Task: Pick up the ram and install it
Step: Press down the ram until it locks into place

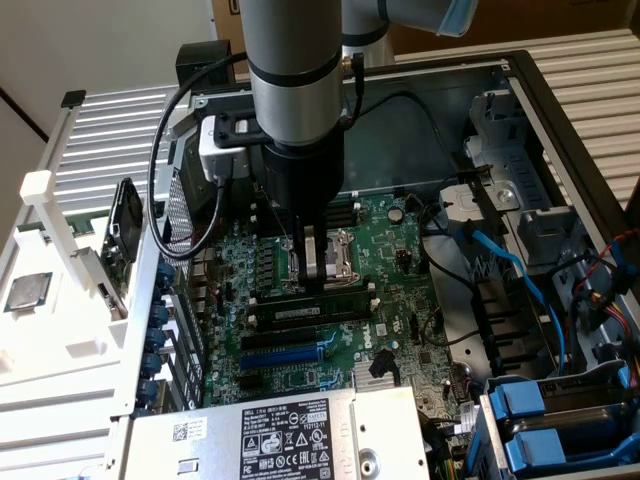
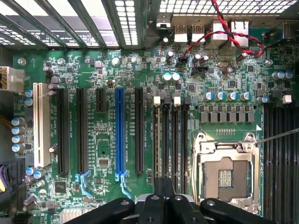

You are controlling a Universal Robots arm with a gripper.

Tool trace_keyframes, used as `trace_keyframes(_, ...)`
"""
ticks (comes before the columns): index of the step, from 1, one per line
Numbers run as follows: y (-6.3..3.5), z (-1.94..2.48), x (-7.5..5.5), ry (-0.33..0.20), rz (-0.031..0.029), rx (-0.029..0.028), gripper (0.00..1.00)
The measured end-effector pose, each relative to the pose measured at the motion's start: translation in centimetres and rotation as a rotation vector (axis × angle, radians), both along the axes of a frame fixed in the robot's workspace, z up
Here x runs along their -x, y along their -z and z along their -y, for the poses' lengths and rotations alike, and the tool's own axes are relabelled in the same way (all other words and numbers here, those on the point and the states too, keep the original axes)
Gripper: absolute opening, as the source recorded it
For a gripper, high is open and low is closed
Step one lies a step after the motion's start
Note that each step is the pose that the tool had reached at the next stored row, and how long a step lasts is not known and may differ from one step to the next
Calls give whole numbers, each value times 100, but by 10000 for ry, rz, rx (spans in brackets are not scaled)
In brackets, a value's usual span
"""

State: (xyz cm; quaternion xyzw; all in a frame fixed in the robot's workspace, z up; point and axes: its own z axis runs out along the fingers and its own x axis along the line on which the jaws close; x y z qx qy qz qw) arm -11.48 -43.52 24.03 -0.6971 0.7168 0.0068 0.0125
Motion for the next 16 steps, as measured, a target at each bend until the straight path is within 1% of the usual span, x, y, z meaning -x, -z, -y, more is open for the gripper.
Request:
trace_keyframes(10,56,-14,-9,-1,10,-1,11)
trace_keyframes(16,82,-14,-9,0,29,0,11)
